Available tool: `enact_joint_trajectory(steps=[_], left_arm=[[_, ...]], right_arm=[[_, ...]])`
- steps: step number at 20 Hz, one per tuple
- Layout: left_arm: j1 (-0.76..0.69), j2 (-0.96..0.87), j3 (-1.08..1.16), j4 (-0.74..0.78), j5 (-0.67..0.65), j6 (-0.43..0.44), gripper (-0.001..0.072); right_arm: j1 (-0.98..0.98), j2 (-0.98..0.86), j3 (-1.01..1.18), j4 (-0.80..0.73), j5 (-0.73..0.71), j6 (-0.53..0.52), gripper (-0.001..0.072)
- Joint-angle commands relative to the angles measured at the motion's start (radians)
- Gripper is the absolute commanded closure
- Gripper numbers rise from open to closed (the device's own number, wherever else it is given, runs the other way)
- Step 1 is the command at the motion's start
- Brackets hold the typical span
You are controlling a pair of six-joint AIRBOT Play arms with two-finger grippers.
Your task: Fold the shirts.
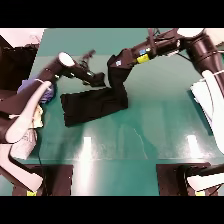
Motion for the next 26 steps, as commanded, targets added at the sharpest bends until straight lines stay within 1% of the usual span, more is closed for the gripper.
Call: enact_joint_trajectory(steps=[1,4,5,8,9,10,11,12,13,14,15,17,18,20,22,24,26], left_arm=[[0.136,0.143,0.024,0.097,-0.069,0.002,0.0679],[0.254,0.280,0.024,0.175,-0.124,0.002,0.0679],[0.289,0.323,0.024,0.189,-0.134,0.002,0.0679],[0.362,0.416,0.024,0.193,-0.137,0.002,0.0679],[0.374,0.435,0.023,0.194,-0.137,0.002,0.0679],[0.378,0.444,0.023,0.195,-0.137,0.002,0.0678],[0.378,0.447,0.023,0.199,-0.138,0.002,0.0678],[0.378,0.446,0.023,0.195,-0.143,0.002,0.0678],[0.378,0.445,0.023,0.195,-0.151,0.002,0.0678],[0.378,0.445,0.023,0.195,-0.159,0.002,0.0679],[0.378,0.445,0.023,0.196,-0.178,0.005,0.0679],[0.378,0.445,0.023,0.197,-0.231,0.037,0.0678],[0.378,0.445,0.023,0.196,-0.251,0.039,0.0679],[0.378,0.445,0.019,0.196,-0.267,0.039,0.0678],[0.378,0.445,0.010,0.195,-0.272,0.039,0.0678],[0.375,0.445,-0.005,0.192,-0.271,0.039,0.0678],[0.375,0.443,-0.020,0.188,-0.271,0.039,0.0678]], right_arm=[[0.069,-0.043,0.001,0.000,-0.088,-0.004,0.0693],[0.141,-0.102,0.001,0.000,-0.190,-0.046,0.0692],[0.168,-0.126,0.002,0.001,-0.230,-0.058,0.0691],[0.282,-0.209,0.002,0.003,-0.354,-0.140,0.0685],[0.329,-0.240,0.003,0.008,-0.411,-0.164,0.0580],[0.373,-0.275,0.027,0.010,-0.457,-0.183,0.0368],[0.415,-0.319,0.085,0.011,-0.473,-0.183,0.0215],[0.447,-0.354,0.154,0.001,-0.464,-0.184,0.0199],[0.468,-0.373,0.209,-0.023,-0.439,-0.192,0.0199],[0.473,-0.364,0.224,-0.066,-0.416,-0.191,0.0201],[0.461,-0.331,0.192,-0.119,-0.389,-0.190,0.0205],[0.402,-0.230,0.047,-0.213,-0.339,-0.157,0.0205],[0.358,-0.186,-0.024,-0.241,-0.303,-0.144,0.0205],[0.237,-0.107,-0.175,-0.262,-0.245,-0.136,0.0205],[0.098,-0.053,-0.304,-0.260,-0.219,-0.122,0.0200],[-0.035,-0.045,-0.365,-0.250,-0.162,-0.093,-0.0005],[-0.140,-0.071,-0.382,-0.196,-0.113,-0.077,-0.0005]])
